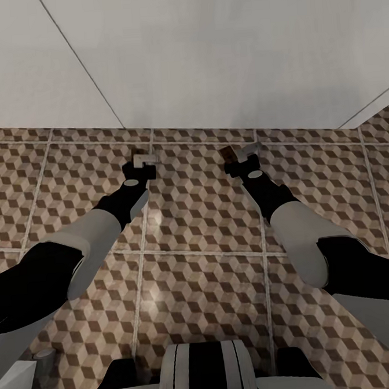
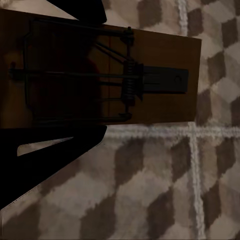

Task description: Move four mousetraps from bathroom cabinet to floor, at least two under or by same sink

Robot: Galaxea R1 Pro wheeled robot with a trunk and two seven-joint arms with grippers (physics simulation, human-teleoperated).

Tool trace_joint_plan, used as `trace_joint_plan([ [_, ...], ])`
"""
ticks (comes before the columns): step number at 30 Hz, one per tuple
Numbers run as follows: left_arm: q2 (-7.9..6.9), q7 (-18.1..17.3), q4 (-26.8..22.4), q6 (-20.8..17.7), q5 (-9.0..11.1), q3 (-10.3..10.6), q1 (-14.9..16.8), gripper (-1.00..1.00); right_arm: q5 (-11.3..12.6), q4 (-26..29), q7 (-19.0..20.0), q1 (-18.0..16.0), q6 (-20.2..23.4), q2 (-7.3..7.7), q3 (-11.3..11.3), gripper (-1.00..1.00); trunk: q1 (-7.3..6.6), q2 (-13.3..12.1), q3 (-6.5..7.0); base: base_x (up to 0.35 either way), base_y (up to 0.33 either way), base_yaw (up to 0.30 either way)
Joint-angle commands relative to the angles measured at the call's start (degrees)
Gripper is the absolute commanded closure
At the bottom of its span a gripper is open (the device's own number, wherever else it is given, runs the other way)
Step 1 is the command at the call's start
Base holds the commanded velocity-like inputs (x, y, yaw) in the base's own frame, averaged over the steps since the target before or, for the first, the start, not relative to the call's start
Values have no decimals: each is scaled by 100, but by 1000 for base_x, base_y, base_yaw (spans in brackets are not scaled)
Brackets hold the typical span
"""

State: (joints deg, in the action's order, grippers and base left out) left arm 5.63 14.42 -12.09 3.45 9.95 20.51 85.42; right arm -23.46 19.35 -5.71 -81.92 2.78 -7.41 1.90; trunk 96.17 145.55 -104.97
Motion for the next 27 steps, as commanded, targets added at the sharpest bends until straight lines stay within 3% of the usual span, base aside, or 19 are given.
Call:
trace_joint_plan([
  [1,0,26,35,31,59,50,3,100,-34,4,8,0,12,-8,21,100,-1,1,-3,4,0,0],
  [27,16,8,155,51,59,57,-56,100,-27,-284,17,-8,-14,-55,21,100,-1,1,-3,1,0,0],
])
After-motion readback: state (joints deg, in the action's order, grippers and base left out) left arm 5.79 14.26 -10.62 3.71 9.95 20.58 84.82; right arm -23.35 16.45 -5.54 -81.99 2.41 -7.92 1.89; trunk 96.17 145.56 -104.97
